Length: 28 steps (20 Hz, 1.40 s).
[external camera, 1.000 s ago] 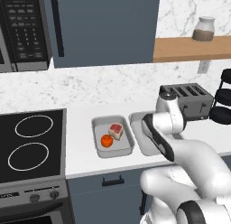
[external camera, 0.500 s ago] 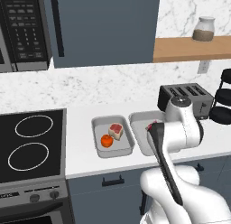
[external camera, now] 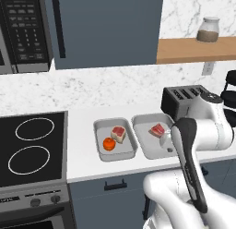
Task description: Place one squash and one steak in each tupperware on the nearby counter, to pack two identical lunches.
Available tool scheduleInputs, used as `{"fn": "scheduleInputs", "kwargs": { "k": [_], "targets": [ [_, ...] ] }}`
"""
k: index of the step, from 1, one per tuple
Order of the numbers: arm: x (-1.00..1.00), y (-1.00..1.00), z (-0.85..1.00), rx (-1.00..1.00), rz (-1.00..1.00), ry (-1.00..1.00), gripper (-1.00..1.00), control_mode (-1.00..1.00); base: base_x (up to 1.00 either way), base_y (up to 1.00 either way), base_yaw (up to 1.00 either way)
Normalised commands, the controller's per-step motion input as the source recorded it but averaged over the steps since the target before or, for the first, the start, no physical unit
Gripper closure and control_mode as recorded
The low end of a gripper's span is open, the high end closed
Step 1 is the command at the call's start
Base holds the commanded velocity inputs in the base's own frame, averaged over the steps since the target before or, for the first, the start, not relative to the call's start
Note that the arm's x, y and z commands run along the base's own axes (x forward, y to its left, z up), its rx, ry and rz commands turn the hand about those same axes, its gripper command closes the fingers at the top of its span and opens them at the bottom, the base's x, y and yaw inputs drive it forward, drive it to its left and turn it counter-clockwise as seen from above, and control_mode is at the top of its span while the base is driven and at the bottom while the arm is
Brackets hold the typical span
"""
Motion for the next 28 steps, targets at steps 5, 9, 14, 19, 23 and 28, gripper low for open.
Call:
{"fn": "scheduleInputs", "kwargs": {
  "k": [5,9,14,19,23,28],
  "targets": [
    [-0.04,0.21,-0.54,-0.07,0.0,-0.14,-1.0,-1.0,0.0,0.0,0.0],
    [0.0,0.19,-0.48,-0.09,0.0,-0.04,-1.0,-1.0,0.0,0.0,0.0],
    [0.0,-0.04,-0.51,-0.04,0.0,-0.09,-1.0,-1.0,0.0,0.0,0.0],
    [0.0,-0.06,-0.09,0.0,0.0,-0.01,-1.0,-1.0,0.0,0.0,0.0],
    [0.0,0.0,0.0,0.0,0.0,0.0,-1.0,-1.0,0.0,0.0,0.0],
    [-0.16,0.0,0.0,0.0,0.0,0.0,-1.0,1.0,-0.12,0.0,-0.01]
  ]
}}
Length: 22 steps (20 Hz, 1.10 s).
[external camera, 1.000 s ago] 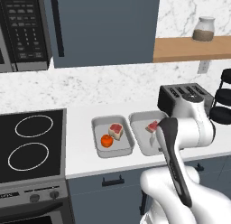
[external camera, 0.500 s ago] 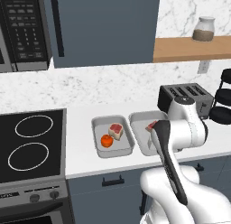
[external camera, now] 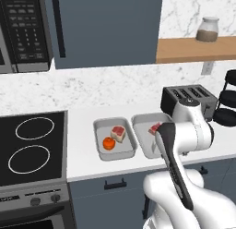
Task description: Place one squash and one steak in each tupperware on the nearby counter, to pack two identical lunches.
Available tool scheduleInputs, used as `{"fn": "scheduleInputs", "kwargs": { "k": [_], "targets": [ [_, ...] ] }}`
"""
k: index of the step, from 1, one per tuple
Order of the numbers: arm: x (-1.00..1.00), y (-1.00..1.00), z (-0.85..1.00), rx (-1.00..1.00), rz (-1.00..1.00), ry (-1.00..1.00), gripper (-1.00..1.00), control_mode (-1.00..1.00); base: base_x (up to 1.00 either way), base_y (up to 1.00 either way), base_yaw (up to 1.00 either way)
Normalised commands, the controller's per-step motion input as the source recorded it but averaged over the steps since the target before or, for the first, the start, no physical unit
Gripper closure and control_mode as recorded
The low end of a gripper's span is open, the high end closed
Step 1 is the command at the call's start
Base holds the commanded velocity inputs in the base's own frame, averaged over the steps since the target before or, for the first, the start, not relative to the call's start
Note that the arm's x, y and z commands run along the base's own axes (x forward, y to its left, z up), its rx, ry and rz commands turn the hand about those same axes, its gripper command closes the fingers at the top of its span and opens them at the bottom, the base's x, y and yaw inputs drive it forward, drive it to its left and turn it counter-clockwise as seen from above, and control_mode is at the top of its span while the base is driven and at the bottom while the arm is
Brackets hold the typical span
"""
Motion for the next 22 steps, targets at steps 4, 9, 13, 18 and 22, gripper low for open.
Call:
{"fn": "scheduleInputs", "kwargs": {
  "k": [4,9,13,18,22],
  "targets": [
    [0.0,0.0,0.0,0.0,0.0,0.0,-1.0,1.0,-0.92,-0.18,-0.13],
    [0.0,0.0,0.0,0.0,0.0,0.0,-1.0,1.0,-0.88,-0.25,-0.16],
    [0.0,0.0,0.0,0.0,0.0,0.0,-1.0,1.0,-0.36,-0.98,-0.07],
    [0.0,0.0,0.0,0.0,0.0,0.0,-1.0,1.0,-0.05,-1.0,0.0],
    [0.0,0.0,0.0,0.0,0.0,0.0,-1.0,1.0,-0.2,-1.0,0.0]
  ]
}}
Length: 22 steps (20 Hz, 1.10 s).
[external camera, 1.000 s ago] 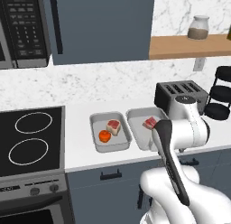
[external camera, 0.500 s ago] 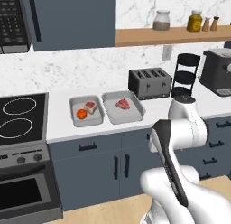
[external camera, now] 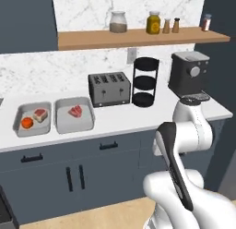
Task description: Place one squash and one steak in each tupperware on the nearby counter, to pack two identical lunches.
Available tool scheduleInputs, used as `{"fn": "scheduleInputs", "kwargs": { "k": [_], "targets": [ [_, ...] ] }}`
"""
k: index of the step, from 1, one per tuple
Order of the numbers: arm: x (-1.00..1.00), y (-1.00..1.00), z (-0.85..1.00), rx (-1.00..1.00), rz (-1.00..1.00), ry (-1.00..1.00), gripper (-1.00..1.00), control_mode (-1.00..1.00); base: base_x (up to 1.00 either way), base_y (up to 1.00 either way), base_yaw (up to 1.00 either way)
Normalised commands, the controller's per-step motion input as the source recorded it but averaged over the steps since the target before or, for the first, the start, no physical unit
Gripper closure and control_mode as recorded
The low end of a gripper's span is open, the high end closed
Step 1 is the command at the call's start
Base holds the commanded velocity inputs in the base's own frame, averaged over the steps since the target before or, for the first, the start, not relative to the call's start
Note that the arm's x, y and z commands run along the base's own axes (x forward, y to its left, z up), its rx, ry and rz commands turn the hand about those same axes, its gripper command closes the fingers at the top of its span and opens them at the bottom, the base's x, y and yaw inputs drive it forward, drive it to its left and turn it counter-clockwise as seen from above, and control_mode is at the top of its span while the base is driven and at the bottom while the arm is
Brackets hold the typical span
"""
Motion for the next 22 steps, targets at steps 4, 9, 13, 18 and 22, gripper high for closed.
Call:
{"fn": "scheduleInputs", "kwargs": {
  "k": [4,9,13,18,22],
  "targets": [
    [0.0,0.0,0.0,0.0,0.0,0.0,-1.0,1.0,-0.3,-1.0,0.0],
    [0.0,0.0,0.0,0.0,0.0,0.0,-1.0,1.0,-0.24,-1.0,0.0],
    [0.0,0.0,0.0,0.0,0.0,0.0,-1.0,1.0,-0.13,-1.0,0.0],
    [0.0,0.0,0.0,0.0,0.0,0.0,-1.0,1.0,-0.01,-1.0,-0.01],
    [0.0,0.0,0.0,0.0,0.0,0.0,-1.0,1.0,0.09,-1.0,-0.13]
  ]
}}
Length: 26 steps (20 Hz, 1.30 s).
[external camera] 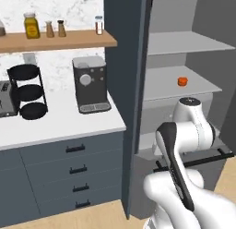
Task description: Place one squash and one steak in each tupperware on the nearby counter, to pack two identical lunches.
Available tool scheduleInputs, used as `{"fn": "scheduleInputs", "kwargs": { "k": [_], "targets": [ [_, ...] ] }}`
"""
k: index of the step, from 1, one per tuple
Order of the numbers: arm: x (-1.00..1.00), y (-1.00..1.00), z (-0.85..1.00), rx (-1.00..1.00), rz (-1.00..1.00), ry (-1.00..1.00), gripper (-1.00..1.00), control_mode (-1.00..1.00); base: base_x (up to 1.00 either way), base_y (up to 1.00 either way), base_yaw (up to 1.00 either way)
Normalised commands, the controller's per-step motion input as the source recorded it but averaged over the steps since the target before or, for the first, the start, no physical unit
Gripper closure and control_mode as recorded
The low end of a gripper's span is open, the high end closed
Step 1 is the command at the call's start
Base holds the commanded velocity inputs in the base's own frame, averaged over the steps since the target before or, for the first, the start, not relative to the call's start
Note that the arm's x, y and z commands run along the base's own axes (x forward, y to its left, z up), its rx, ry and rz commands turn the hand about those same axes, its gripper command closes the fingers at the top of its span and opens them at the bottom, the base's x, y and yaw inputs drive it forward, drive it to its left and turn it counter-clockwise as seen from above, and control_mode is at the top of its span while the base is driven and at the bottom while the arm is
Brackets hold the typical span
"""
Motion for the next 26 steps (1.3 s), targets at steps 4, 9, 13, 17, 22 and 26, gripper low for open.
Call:
{"fn": "scheduleInputs", "kwargs": {
  "k": [4,9,13,17,22,26],
  "targets": [
    [0.0,0.0,0.0,0.0,0.0,0.0,-1.0,1.0,0.36,-0.96,-0.18],
    [0.0,0.0,0.0,0.0,0.0,0.0,-1.0,1.0,0.44,-0.56,-0.27],
    [0.0,0.0,0.0,0.0,0.0,0.0,-1.0,1.0,0.34,-0.18,-0.13],
    [0.0,0.0,0.0,0.0,0.0,0.0,-1.0,1.0,0.31,0.0,0.0],
    [0.0,0.0,0.0,0.0,0.0,0.0,-1.0,1.0,0.59,0.0,0.0],
    [0.0,0.0,0.0,0.0,0.0,0.0,-1.0,1.0,0.73,0.0,0.0]
  ]
}}
